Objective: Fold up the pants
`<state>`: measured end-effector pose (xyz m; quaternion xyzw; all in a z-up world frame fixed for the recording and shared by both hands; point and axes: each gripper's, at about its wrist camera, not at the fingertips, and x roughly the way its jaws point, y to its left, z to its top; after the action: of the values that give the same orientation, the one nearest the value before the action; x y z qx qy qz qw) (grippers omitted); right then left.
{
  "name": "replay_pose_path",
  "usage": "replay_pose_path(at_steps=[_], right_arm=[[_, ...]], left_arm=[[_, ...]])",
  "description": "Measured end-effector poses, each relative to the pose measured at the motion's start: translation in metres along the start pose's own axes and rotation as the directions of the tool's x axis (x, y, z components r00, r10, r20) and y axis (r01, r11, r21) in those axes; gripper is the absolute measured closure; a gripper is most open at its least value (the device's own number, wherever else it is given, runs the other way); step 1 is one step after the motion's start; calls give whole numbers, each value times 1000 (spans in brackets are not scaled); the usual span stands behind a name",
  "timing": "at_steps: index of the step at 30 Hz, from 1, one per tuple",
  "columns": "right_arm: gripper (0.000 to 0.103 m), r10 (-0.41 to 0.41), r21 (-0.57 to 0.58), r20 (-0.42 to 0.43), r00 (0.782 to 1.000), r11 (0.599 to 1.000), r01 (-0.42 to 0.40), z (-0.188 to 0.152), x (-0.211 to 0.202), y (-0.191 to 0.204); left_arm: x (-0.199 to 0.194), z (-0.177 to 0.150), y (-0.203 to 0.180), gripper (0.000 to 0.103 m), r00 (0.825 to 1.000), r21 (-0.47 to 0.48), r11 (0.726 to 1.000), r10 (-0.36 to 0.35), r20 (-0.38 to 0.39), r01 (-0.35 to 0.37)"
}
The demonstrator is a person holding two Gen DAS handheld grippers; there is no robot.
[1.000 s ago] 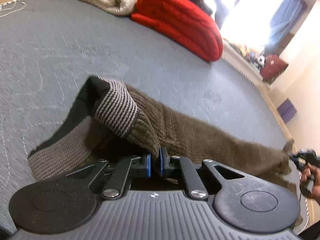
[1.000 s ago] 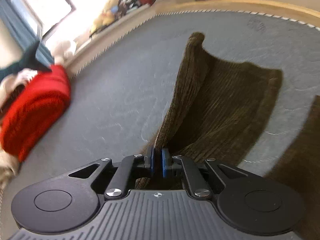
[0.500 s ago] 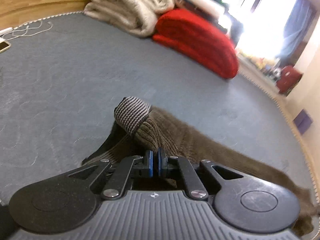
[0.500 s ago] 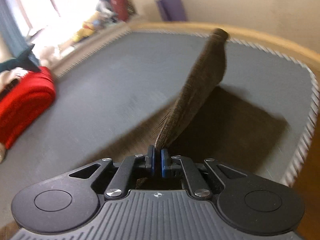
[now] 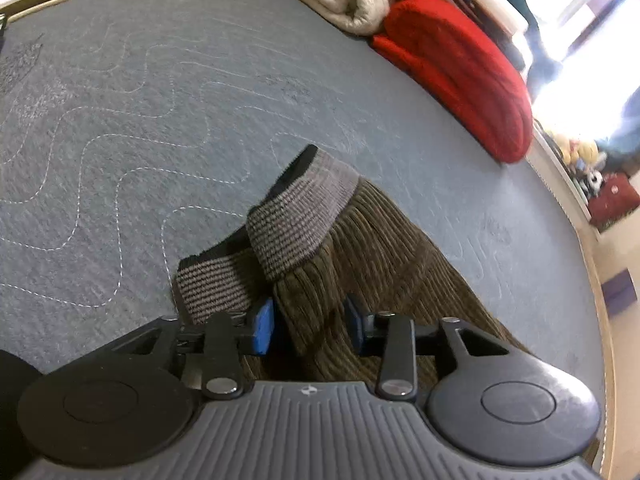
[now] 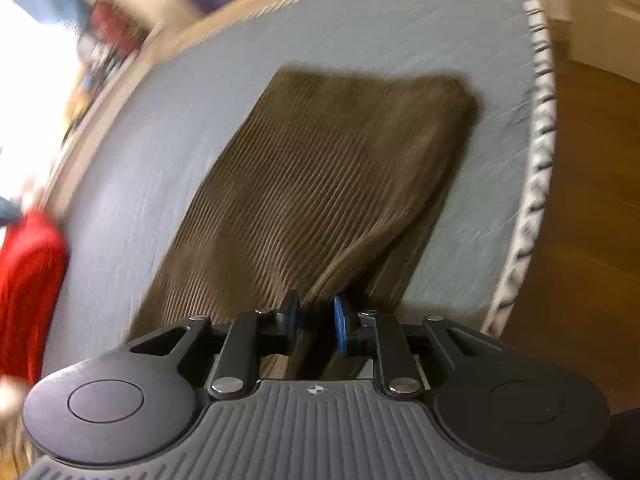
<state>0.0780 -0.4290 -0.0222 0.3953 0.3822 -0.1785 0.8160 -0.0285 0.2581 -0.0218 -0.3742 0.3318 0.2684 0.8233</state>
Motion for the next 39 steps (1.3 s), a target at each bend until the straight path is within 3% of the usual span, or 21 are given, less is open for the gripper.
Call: replay_pose_path(at_steps=[3, 7, 11, 15, 16, 18, 21, 23, 25, 27, 30, 32, 33, 34, 36, 39], right_arm=[[79, -66, 125, 74, 995, 991, 56, 17, -2, -20], [79, -103, 237, 89, 991, 968, 79, 45, 8, -50], [79, -85, 273, 82, 993, 960, 60, 79, 21, -67], [80, -98, 251, 77, 992, 965, 76, 92, 24, -69], [90, -98, 244, 84, 992, 967, 75, 92, 24, -67], [94, -102, 193, 109, 989, 978, 79, 88, 18, -54], [97, -137, 33, 220, 966, 991, 133, 89, 6, -25], [97, -127, -55, 324, 938, 987, 153, 91, -9, -8], [97, -114, -102, 415, 903, 980, 171, 90, -23, 3], [97, -132, -94, 430, 893, 977, 190, 91, -25, 2], [97, -267, -28, 238, 934, 959, 281, 98, 5, -22], [95, -337, 23, 115, 934, 941, 337, 98, 24, -39], [90, -348, 47, 106, 932, 938, 345, 98, 25, -44], [87, -362, 53, 132, 923, 932, 358, 98, 21, -43], [86, -386, 20, 215, 897, 920, 391, 98, 10, -34], [85, -379, -5, 354, 855, 913, 407, 95, -12, -20]], left_arm=[[5, 5, 2, 59, 1000, -18, 1000, 6, 9, -6], [10, 11, 5, 56, 1000, -31, 999, 14, 12, -14], [15, 13, 2, 56, 1000, -49, 999, 12, 13, -11], [17, 16, 1, 56, 999, -46, 999, 20, 28, -19], [16, 15, 0, 61, 999, -39, 999, 22, 31, -21], [13, 14, -2, 72, 999, -9, 1000, 28, 46, -27], [0, 12, -14, 81, 995, 82, 996, 24, 97, -32], [-16, 12, -19, 83, 990, 114, 993, 17, 141, -33], [-34, 11, -19, 83, 983, 125, 991, 15, 183, -38], [-40, 7, -20, 83, 986, 132, 989, 51, 162, -73], [-25, 4, -17, 68, 986, 121, 979, 160, 58, -166], [-19, 5, -18, 53, 964, 112, 958, 263, 41, -266], [-23, 5, -21, 51, 961, 112, 955, 266, 71, -273], [-29, 3, -26, 50, 954, 128, 949, 271, 128, -287], [-43, -5, -43, 40, 921, 189, 920, 292, 259, -344], [-52, -18, -67, 35, 909, 316, 893, 195, 367, -319]])
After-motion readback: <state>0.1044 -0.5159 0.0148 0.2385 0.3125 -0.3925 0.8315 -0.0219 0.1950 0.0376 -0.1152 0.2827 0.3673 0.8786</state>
